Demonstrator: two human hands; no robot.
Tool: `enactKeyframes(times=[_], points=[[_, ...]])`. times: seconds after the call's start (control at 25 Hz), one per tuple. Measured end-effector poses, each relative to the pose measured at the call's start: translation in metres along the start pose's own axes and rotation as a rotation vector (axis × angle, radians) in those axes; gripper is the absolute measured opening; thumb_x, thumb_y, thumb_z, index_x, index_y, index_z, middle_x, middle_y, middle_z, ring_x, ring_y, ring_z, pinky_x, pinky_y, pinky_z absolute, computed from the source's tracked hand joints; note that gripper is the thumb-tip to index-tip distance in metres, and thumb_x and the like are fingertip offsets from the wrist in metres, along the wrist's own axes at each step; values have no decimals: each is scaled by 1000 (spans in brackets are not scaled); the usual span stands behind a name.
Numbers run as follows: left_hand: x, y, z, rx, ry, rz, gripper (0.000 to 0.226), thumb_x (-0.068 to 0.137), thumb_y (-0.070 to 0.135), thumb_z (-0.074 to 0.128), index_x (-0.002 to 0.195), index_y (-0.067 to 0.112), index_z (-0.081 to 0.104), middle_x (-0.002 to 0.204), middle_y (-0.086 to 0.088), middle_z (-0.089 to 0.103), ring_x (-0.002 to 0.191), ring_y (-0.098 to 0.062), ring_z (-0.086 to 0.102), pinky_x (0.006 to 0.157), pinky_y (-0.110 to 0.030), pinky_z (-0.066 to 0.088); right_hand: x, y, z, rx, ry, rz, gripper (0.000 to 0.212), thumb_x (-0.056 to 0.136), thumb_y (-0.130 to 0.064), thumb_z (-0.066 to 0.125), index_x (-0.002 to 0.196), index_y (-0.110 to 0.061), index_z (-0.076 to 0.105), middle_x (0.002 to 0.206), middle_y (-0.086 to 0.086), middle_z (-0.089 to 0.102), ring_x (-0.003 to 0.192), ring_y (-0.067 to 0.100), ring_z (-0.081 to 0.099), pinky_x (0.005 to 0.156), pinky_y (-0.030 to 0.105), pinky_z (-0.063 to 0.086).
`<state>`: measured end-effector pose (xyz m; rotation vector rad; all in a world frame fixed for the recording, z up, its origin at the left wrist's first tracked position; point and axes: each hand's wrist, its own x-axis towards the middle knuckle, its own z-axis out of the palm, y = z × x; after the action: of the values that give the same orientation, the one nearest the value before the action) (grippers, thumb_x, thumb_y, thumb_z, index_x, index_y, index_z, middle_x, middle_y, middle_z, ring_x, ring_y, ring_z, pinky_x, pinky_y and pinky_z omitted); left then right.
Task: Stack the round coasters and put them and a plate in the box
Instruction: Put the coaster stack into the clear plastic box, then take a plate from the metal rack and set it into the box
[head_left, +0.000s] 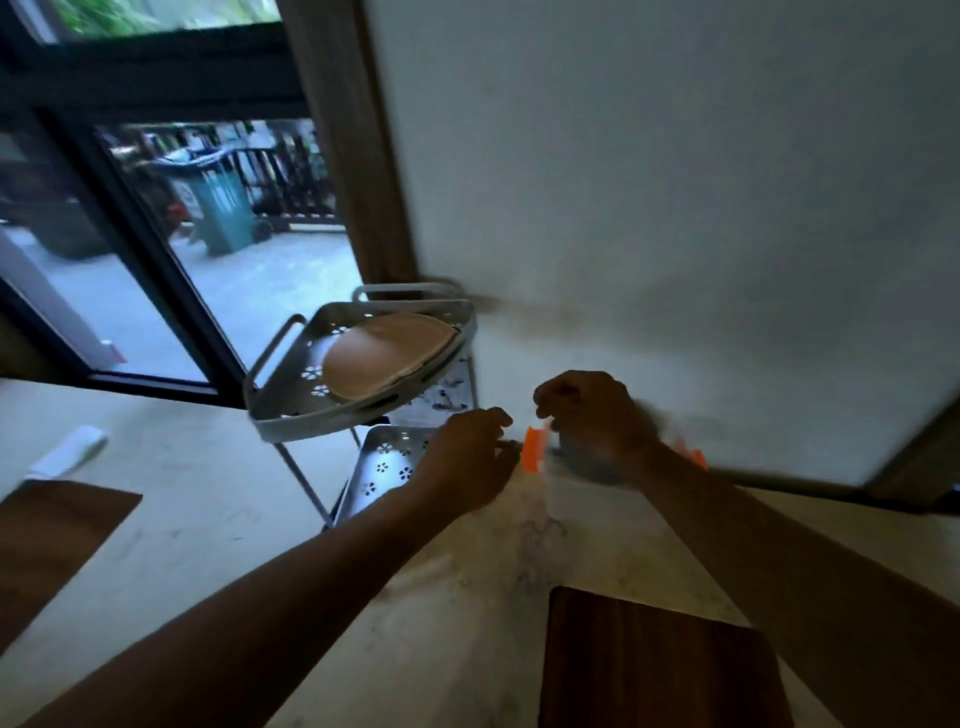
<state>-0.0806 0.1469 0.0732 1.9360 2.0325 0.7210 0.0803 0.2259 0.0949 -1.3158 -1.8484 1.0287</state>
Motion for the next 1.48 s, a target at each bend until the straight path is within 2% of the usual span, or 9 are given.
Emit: enactKeyframes(times=[0.08,0.28,0.52,0.64,0.84,0.96,1.08,1.28,1.48], points=[[-26,-4,-34,14,44,44,25,88,31,63,111,22,65,108,0,70,82,-8,60,66,-19,42,-3,-30,14,133,-36,17,17,87,-23,69,89,-7,74,79,6,76,64,17,71,57,23,53],[-54,-20,-115,65,311,121,2,87,22,67,87,20,68,80,9,62,62,3,51,55,-7,35,-3,-75,49,83,-86,32,24,86,-34,68,72,-15,73,67,-1,76,58,12,71,49,19,47],[-43,-55,-149,66,369,45,33,83,25,75,113,13,70,116,-8,69,93,-22,65,79,-31,50,7,-100,87,65,-89,207,38,81,-45,69,69,-10,73,56,0,73,56,17,72,56,27,58],[-31,-66,-145,50,291,5,38,84,32,73,119,17,67,123,-6,66,96,-22,65,81,-31,50,12,-105,101,56,-56,229,45,80,-54,68,65,-12,72,52,-1,71,46,13,67,45,21,52],[-21,-74,-130,35,215,26,32,86,30,70,114,17,69,118,-6,69,93,-21,66,79,-37,57,21,-114,109,-21,9,263,26,80,-32,68,67,-9,71,48,-2,68,42,10,64,46,19,47],[-18,-74,-126,39,195,53,18,87,25,68,103,19,72,105,-5,72,85,-19,66,71,-37,59,22,-115,109,-160,40,49,24,85,-22,58,70,-8,70,59,1,66,53,16,60,57,24,48],[-12,-68,-132,-33,241,87,11,89,21,65,98,19,71,104,-5,70,84,-17,65,71,-37,59,21,-126,100,-120,80,-190,21,93,-26,58,77,-15,67,64,-8,60,59,4,55,54,8,40],[4,-37,-163,-288,439,98,17,95,16,58,109,15,68,99,-1,72,78,-10,68,62,-20,54,30,-166,72,77,81,-288,21,94,-27,59,93,-9,68,88,9,70,84,28,68,77,42,59],[16,-7,-189,-519,412,82,27,92,6,61,118,15,61,101,-7,70,71,-10,71,51,-17,52,20,-194,-1,-243,24,-553,17,92,-29,63,87,-15,69,76,-11,69,70,0,68,64,11,48]])
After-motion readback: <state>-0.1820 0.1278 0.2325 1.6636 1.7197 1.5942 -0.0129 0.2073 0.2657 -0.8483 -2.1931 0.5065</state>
